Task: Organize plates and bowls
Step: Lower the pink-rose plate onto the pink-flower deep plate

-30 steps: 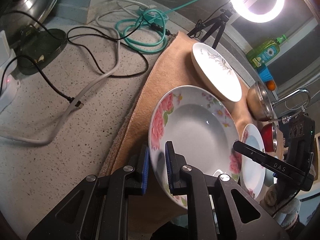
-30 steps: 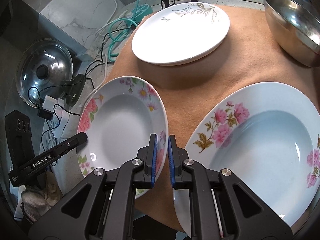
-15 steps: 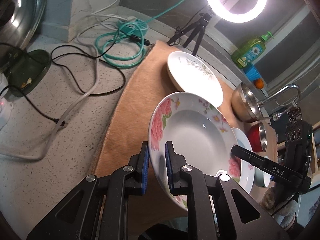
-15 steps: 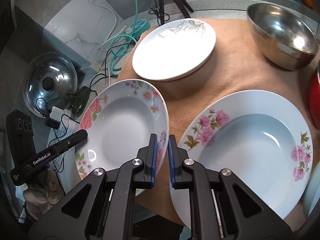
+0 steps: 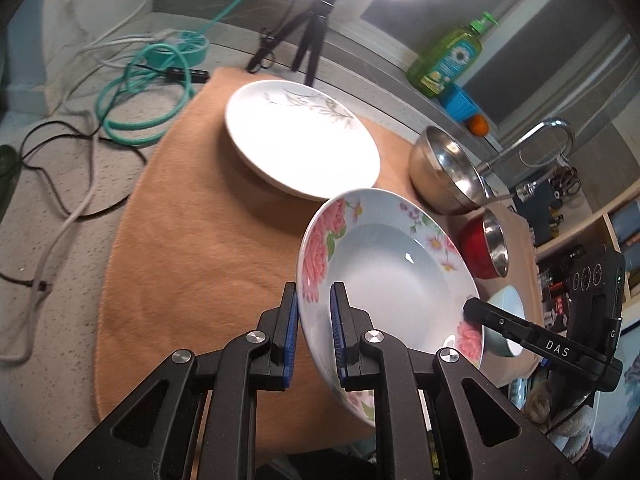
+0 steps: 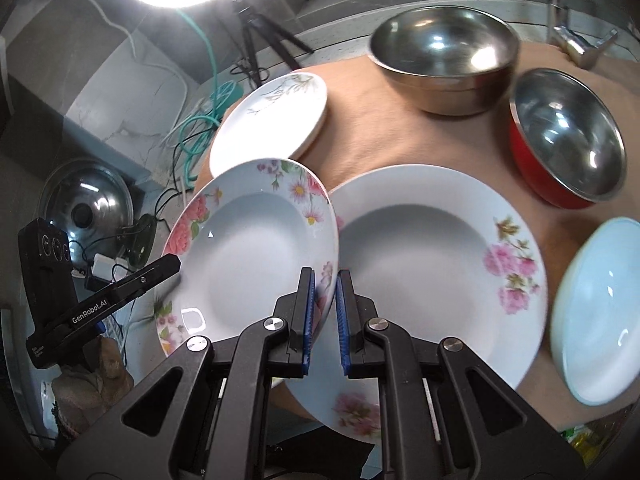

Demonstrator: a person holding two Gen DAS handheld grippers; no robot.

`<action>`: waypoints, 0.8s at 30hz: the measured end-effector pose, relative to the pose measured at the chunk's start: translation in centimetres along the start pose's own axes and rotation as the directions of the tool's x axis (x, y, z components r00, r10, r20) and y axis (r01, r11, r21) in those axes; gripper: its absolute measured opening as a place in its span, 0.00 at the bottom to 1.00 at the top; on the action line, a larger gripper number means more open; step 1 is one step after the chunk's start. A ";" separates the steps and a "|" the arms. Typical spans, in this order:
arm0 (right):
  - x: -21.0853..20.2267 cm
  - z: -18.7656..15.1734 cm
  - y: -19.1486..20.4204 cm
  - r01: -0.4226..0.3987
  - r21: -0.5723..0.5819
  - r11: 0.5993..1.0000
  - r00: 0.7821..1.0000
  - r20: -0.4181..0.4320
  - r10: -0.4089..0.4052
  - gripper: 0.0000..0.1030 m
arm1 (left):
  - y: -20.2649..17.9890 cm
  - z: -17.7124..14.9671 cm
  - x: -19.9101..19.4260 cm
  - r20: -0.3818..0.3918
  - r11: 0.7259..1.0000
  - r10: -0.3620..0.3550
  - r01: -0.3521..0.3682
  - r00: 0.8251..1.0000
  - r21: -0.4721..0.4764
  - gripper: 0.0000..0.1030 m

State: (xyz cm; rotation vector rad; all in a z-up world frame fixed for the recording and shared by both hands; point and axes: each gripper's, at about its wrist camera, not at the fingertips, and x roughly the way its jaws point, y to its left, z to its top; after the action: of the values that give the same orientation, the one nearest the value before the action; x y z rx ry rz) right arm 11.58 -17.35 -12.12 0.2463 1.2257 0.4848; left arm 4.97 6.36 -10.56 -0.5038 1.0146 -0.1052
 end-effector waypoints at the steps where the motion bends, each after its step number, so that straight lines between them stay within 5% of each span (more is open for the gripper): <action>1: -0.2 -0.2 -0.5 0.005 0.012 1.000 1.000 0.003 -0.005 0.10 | -0.3 0.1 0.2 -0.005 1.000 -0.004 0.004 1.000 0.006 0.13; 24: -2.9 -3.4 -7.2 0.088 0.165 0.982 0.995 0.029 -0.094 0.11 | -5.5 -0.4 4.5 -0.124 0.988 -0.049 0.066 0.991 0.139 0.13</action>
State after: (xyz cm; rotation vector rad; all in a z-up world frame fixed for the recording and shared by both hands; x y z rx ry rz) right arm 9.25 -25.30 -13.88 0.3359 1.2366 0.2993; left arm 7.78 -0.05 -11.80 -0.3993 1.1020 -0.2608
